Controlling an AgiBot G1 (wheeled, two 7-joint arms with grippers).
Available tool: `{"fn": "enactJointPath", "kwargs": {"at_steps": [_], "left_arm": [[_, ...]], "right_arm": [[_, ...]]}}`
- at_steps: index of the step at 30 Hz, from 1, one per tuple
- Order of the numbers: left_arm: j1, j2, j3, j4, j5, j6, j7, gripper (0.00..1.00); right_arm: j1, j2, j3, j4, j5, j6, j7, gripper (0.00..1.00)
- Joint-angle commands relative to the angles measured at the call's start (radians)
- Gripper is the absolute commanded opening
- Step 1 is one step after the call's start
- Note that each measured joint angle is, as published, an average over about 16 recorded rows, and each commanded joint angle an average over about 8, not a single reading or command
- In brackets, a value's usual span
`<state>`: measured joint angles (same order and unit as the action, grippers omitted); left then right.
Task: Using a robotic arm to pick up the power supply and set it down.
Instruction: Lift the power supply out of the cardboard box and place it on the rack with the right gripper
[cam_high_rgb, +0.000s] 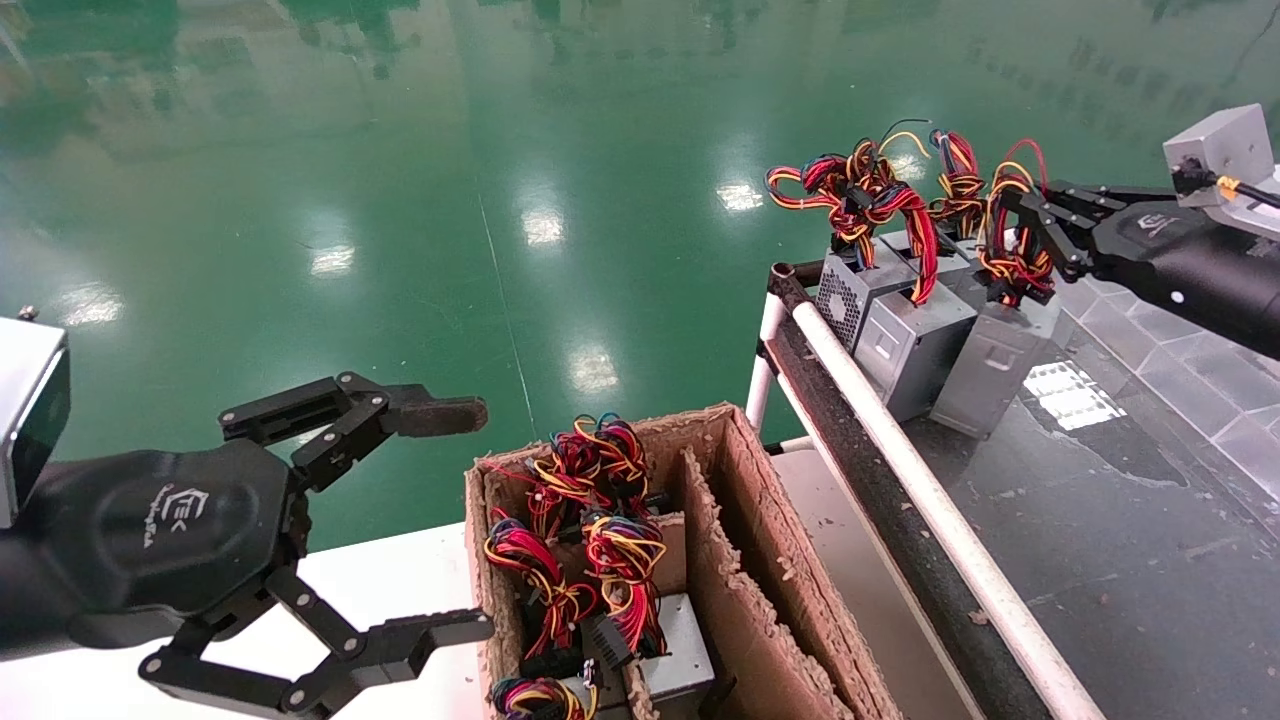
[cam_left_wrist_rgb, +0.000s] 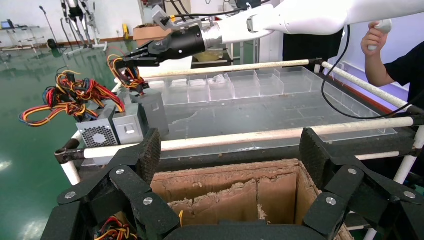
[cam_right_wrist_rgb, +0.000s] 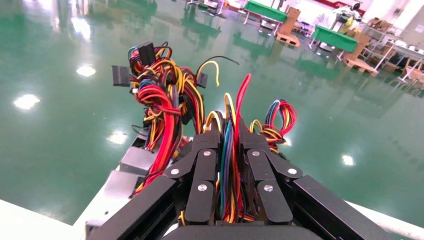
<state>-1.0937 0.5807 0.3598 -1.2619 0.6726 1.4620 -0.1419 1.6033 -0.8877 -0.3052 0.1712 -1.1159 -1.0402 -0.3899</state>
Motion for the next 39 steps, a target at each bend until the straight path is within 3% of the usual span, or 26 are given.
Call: {"fn": "enactJointPath", "kwargs": {"at_steps": [1, 28, 29, 36, 37, 39], "left_arm": [[0.0, 0.0, 0.0, 0.0, 0.0, 0.0, 0.0, 1.0], [0.0, 0.0, 0.0, 0.0, 0.0, 0.0, 0.0, 1.0], [0.0, 0.0, 0.0, 0.0, 0.0, 0.0, 0.0, 1.0], [0.0, 0.0, 0.0, 0.0, 0.0, 0.0, 0.0, 1.0], [0.0, 0.0, 0.0, 0.0, 0.0, 0.0, 0.0, 1.0], [0.0, 0.0, 0.0, 0.0, 0.0, 0.0, 0.0, 1.0]], "right_arm": [[0.009, -0.005, -0.002, -0.009, -0.003, 0.004, -0.011, 0.0], [0.099, -0.122, -0.023, -0.127, -0.036, 0.088, -0.069, 0.01], [0.099, -0.125, -0.023, -0.129, -0.037, 0.09, -0.072, 0.07], [0.098, -0.133, -0.026, -0.149, -0.04, 0.095, -0.081, 0.93], [0.098, -0.133, -0.026, -0.152, -0.041, 0.095, -0.081, 1.0], [0.099, -0.131, -0.026, -0.156, -0.04, 0.094, -0.08, 1.0]]}}
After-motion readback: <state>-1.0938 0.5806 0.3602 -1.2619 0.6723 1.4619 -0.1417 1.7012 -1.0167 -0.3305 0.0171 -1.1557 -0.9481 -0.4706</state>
